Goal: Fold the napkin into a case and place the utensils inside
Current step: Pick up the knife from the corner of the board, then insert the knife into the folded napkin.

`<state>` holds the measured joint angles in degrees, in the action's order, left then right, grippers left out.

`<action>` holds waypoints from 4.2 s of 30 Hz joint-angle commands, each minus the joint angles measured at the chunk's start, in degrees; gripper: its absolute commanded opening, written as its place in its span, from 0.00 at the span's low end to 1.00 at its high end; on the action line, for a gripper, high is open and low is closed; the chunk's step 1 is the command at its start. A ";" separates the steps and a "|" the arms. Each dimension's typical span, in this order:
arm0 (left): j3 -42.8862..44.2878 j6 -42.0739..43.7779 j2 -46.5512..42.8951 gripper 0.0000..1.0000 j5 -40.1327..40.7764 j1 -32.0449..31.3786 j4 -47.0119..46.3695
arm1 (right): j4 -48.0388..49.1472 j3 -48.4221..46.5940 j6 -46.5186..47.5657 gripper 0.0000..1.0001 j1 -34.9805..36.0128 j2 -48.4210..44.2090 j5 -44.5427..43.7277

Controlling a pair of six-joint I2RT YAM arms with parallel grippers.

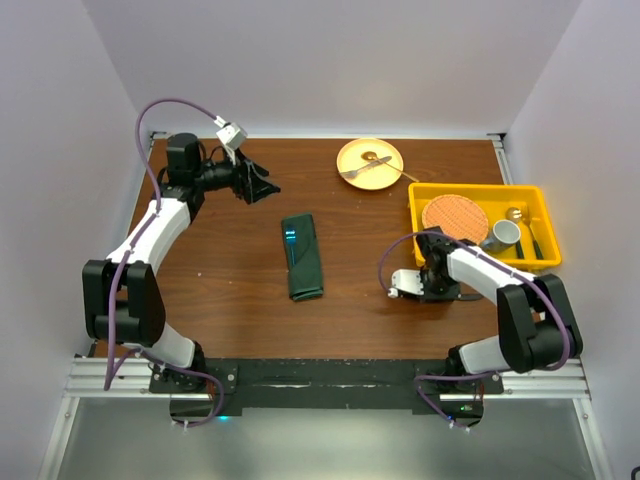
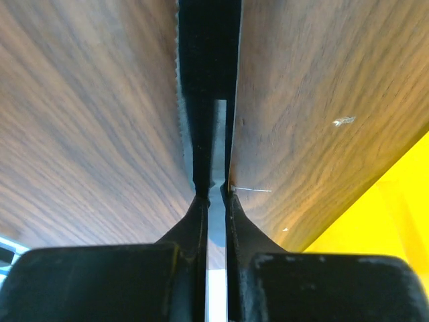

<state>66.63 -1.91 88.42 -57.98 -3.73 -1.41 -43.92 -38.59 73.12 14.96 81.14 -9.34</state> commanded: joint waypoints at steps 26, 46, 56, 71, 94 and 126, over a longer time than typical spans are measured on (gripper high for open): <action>0.61 -2.22 -3.87 1.00 17.72 0.91 1.14 | -26.21 -87.08 -73.98 0.00 10.96 37.23 24.38; -3.87 -2.22 -3.78 1.00 20.62 5.31 0.18 | -11.73 -102.65 -100.54 0.00 15.97 54.99 27.63; -5.02 -1.78 -4.13 1.00 21.15 6.63 0.62 | -8.72 -100.46 -96.95 0.00 20.98 56.58 20.25; -7.74 -2.48 -5.72 1.00 21.06 7.59 -0.70 | -7.32 -95.36 -93.78 0.00 23.54 58.16 13.83; -13.54 -3.27 -9.58 1.00 21.24 8.38 -2.19 | -13.29 -90.00 -100.10 0.00 23.97 53.42 13.83; -15.30 -3.36 -10.38 1.00 20.45 8.82 -2.46 | -16.37 -79.72 -108.45 0.05 23.18 49.55 18.49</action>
<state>51.94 -5.08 79.79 -36.82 4.49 -1.45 -59.53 -118.85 -33.52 38.28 136.09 7.29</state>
